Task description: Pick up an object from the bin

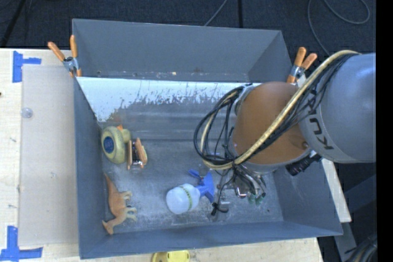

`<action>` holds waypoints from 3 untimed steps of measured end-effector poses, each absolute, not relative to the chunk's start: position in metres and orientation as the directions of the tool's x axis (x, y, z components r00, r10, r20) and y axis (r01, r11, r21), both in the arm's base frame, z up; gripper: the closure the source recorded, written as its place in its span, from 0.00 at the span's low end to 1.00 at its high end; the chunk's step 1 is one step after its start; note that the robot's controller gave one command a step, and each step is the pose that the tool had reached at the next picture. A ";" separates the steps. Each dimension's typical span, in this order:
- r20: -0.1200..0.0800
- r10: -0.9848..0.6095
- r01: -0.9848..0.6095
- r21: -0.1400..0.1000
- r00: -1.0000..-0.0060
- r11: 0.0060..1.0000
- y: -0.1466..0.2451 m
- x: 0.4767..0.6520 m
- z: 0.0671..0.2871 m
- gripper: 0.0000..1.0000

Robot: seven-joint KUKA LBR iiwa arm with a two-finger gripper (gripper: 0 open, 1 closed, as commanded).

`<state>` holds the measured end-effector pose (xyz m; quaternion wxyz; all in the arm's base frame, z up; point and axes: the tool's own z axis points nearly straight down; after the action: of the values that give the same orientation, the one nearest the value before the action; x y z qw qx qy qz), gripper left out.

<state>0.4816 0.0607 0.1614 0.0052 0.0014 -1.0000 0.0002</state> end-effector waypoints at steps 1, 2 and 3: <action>0.003 -0.001 -0.001 0.000 -1.000 1.000 0.060 0.483 0.166 0.00; 0.001 -0.061 -0.061 0.000 -0.998 0.998 0.073 0.497 0.122 0.00; 0.006 -0.057 -0.057 0.000 -0.998 0.998 0.097 0.505 0.069 1.00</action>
Offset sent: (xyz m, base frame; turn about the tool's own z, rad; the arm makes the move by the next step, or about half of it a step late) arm 0.0262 0.0262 -0.0914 -0.1279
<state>0.5050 0.0968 0.0687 0.0031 0.0285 -0.9996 -0.0001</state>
